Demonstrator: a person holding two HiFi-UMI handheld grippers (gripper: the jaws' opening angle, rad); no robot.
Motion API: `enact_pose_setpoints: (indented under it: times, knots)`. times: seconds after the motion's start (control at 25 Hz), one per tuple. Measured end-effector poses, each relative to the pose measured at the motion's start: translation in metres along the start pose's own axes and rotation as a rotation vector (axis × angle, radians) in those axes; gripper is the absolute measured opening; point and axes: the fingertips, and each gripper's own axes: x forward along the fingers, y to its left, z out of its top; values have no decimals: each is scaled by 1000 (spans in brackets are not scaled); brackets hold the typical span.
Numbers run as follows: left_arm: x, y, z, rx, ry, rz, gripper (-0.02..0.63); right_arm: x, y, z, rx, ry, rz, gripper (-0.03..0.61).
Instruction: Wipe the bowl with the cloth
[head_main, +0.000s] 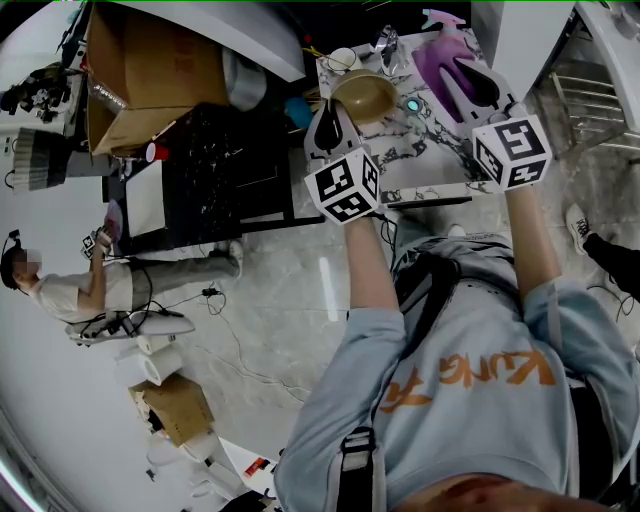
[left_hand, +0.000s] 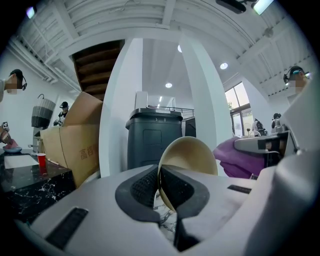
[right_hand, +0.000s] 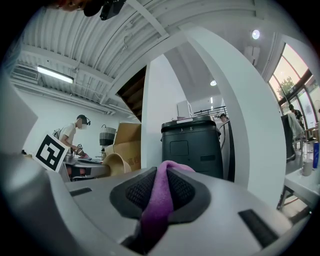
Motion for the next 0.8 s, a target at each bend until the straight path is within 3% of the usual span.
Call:
enact_pose_setpoints:
  times: [0.8]
  knots:
    - [-2, -2, -7, 1, 17, -5, 31, -2, 3, -4, 8, 2, 11, 75]
